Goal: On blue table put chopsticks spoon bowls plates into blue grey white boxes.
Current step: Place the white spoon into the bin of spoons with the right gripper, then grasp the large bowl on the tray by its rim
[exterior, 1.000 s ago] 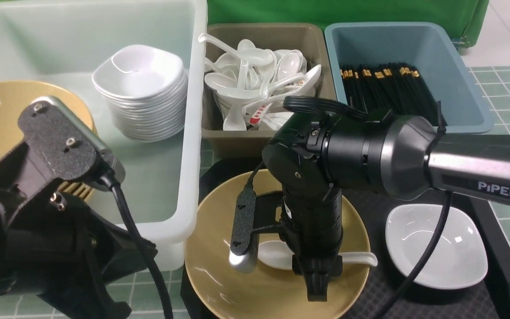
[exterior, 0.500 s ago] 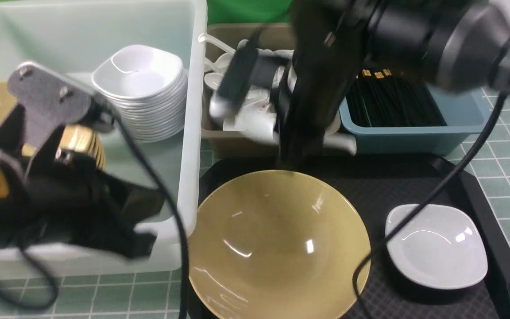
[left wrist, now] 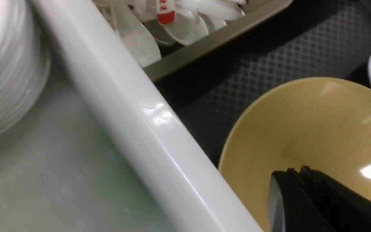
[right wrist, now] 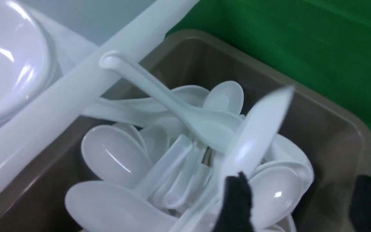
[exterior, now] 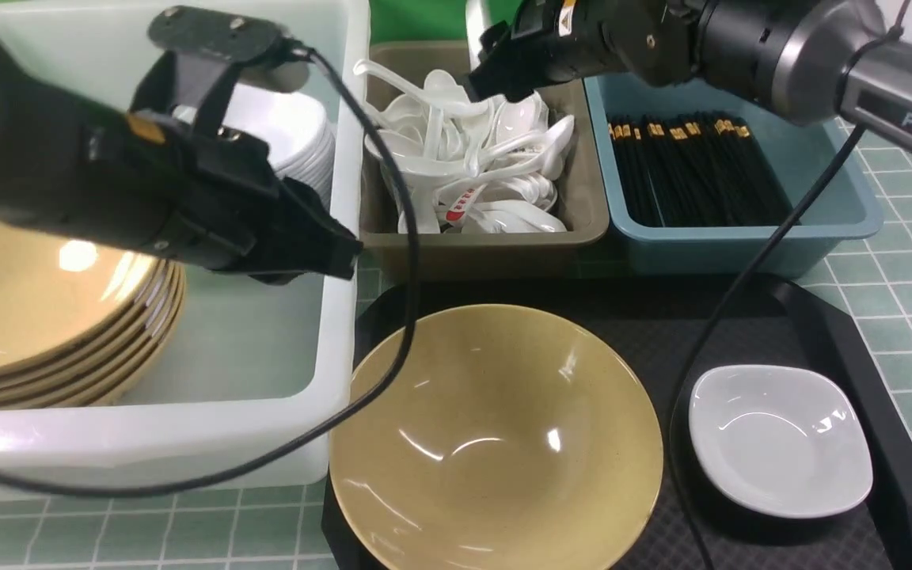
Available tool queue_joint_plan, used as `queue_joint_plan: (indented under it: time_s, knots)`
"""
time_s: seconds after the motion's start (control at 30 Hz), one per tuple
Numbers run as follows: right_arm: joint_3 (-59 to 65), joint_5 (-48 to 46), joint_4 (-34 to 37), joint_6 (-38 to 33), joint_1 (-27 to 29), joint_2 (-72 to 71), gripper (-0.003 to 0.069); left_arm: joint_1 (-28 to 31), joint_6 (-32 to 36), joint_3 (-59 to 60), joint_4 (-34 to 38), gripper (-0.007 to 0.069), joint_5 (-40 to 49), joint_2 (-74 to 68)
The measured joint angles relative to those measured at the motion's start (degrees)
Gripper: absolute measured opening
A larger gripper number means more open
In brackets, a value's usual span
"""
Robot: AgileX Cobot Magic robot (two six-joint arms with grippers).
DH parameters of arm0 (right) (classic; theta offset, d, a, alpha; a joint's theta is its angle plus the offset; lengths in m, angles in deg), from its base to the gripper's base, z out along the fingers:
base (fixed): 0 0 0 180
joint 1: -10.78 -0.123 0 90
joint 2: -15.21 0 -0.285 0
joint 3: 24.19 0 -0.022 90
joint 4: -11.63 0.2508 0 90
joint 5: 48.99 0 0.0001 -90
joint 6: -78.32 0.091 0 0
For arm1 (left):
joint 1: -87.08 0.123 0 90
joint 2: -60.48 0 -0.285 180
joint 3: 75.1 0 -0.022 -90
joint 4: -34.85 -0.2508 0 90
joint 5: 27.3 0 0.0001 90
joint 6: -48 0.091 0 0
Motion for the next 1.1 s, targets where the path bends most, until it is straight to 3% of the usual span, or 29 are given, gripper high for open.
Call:
queue_joint_plan:
  time_s: [0.07,0.23,0.33,0.4,0.47,0.53,0.63,0.77,0.93,1.1]
  knots:
    - [-2.0,-5.9,0.0,0.1,0.0,-0.8,0.0644,0.0,0.3,-1.9,0.1,0.0018,3.1,-1.0]
    - [-6.6,-23.5,0.1,-6.1,-0.2,-4.0,0.0657,0.0,0.7,-9.8,0.1,0.0148,11.7,-6.3]
    - [-8.0,-36.3,0.4,-12.7,-0.7,-7.2,0.0521,-1.2,5.0,-16.6,-0.7,0.0309,16.3,-12.6]
    - [-8.0,-40.0,0.8,-14.4,-0.8,-7.9,0.046,-2.1,6.9,-18.1,-1.2,0.0356,16.7,-14.6]
    - [-6.6,-44.8,2.8,-16.7,-0.8,-9.9,0.0277,-5.0,10.8,-21.1,-2.8,0.0461,17.0,-19.6]
    - [-3.4,-45.6,4.3,-17.4,-0.8,-12.3,0.0148,-7.7,12.1,-23.2,-5.0,0.0518,16.8,-23.4]
    - [1.9,-45.9,6.5,-17.7,-1.2,-17.0,0.005,-10.2,11.8,-25.1,-8.9,0.0556,16.4,-28.5]
    - [10.3,-46.2,8.4,-18.7,-2.3,-25.8,0.0036,-11.5,10.4,-27.2,-13.8,0.0565,15.0,-34.8]
    - [17.4,-46.3,8.6,-18.9,-2.7,-32.3,0.0036,-11.5,8.9,-27.4,-13.5,0.0523,15.2,-38.9]
    - [20.2,-46.4,8.6,-18.9,-2.7,-34.0,0.0036,-11.5,3.2,-27.6,-13.7,0.0249,17.2,-40.1]
